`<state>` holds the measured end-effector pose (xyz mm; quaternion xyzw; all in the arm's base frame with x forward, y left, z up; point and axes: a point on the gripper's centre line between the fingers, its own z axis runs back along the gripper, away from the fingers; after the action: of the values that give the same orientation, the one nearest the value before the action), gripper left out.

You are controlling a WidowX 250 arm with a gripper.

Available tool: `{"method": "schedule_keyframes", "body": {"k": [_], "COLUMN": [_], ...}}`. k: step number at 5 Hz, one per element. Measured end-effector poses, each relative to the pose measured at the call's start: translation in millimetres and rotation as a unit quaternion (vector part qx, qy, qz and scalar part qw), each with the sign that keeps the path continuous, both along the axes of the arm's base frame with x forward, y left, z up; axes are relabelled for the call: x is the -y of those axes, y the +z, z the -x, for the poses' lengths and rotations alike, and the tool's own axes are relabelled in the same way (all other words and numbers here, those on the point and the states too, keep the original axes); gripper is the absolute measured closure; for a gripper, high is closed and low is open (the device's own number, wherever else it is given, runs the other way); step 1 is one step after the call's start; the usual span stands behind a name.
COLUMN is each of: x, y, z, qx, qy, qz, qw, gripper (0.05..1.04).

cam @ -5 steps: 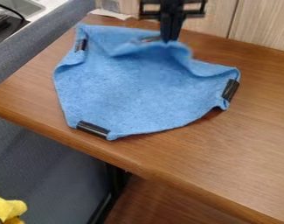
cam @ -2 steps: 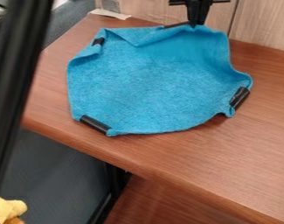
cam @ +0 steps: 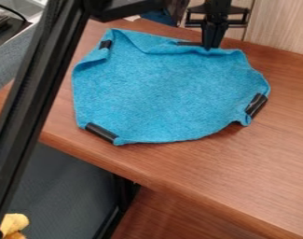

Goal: Unfold the cloth from the middle to the top

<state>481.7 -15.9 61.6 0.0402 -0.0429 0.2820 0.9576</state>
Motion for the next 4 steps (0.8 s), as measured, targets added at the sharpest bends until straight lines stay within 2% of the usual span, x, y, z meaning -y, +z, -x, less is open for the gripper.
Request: {"method": "schedule_keyframes", "body": {"k": [1, 2, 3, 4], "x": [1.9, 2.7, 1.4, -1.8], "y": [-10.0, -9.8, -9.5, -5.2], "z": [2.4, 4.6, 5.1, 6.2], "qx": [-0.004, -0.011, -0.013, -0.007], "qy": [0.000, -0.002, -0.007, -0.007], "qz": [-0.003, -0.001, 0.002, 0.004], "qw": [1.0000, 0.9999, 0.9999, 0.9999], "gripper": [1.008, 0.862, 0.633, 0.356]}}
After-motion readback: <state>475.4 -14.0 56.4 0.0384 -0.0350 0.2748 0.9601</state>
